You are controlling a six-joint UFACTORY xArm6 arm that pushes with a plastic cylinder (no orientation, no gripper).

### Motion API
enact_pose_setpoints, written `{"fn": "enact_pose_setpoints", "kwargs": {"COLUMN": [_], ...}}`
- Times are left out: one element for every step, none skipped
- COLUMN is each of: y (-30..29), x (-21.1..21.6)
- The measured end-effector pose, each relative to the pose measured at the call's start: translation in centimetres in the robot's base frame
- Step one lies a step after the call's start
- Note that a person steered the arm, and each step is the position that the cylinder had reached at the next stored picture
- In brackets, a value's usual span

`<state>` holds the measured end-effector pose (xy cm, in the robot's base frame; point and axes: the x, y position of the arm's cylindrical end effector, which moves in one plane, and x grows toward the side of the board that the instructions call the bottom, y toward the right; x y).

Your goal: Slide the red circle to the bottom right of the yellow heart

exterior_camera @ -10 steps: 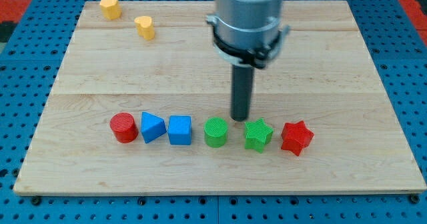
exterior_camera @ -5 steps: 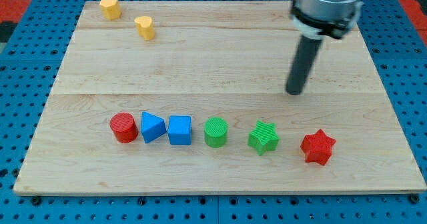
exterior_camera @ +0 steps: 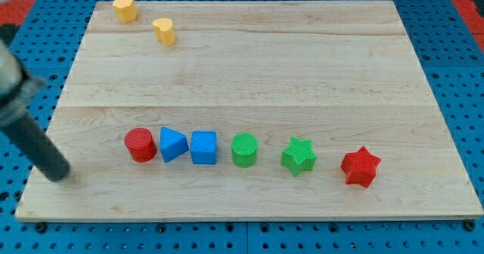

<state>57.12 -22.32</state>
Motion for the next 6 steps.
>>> {"fn": "enact_pose_setpoints", "kwargs": {"y": [6.4,7.7,9.0,9.5,14.0,14.2], "x": [-3.2,-7.6,-10.0,-5.5,-7.6,-13.3]}}
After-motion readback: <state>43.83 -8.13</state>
